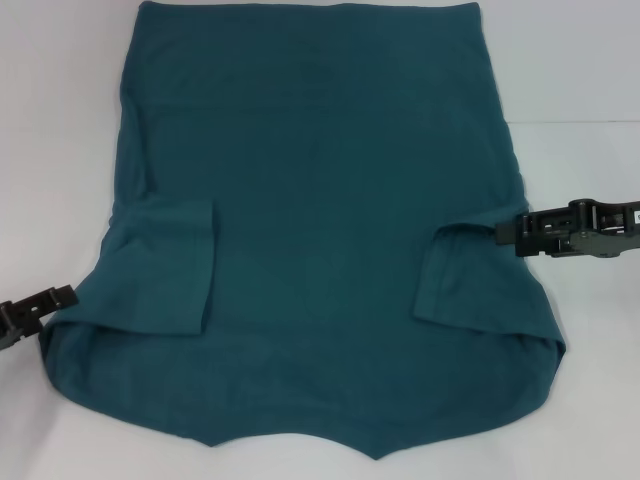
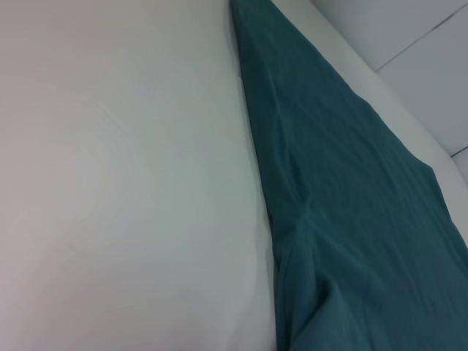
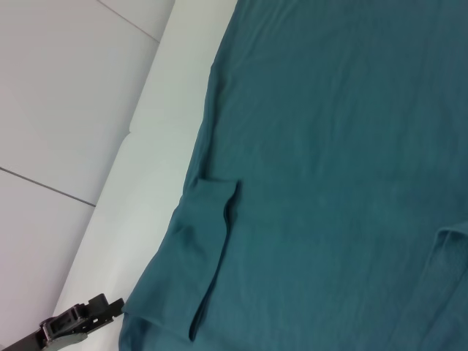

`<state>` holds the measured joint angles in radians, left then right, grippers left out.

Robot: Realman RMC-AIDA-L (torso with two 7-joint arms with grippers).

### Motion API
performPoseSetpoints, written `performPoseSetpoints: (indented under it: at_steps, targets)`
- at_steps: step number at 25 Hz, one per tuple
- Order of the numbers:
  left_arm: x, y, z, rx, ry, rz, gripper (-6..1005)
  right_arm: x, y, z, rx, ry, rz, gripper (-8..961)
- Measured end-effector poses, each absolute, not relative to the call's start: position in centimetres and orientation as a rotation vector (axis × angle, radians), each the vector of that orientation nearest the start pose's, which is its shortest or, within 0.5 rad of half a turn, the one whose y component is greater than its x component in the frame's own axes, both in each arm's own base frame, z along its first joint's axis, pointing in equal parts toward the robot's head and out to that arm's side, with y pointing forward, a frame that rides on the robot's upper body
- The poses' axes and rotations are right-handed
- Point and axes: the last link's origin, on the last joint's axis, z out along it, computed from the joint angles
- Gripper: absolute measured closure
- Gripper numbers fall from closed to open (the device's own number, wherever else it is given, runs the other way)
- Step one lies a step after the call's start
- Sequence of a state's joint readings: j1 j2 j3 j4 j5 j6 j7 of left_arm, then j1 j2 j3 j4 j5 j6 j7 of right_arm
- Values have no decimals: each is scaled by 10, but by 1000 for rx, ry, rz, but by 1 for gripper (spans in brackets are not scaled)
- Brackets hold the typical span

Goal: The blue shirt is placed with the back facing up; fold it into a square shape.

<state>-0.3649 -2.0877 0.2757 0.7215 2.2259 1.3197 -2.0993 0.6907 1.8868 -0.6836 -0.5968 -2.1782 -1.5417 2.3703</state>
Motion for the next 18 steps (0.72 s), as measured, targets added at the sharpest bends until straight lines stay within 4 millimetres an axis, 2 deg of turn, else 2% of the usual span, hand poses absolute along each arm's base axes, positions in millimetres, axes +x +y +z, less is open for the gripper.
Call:
performPoseSetpoints:
  at_steps: [11, 18]
  targets:
    - [-389, 288, 47, -1753, -1744, -706, 129, 266, 379, 60, -2360, 1777, 510, 355]
    - [-383, 286, 38, -1826, -1746, -671, 129, 266, 378, 61, -2357, 1779, 511, 354]
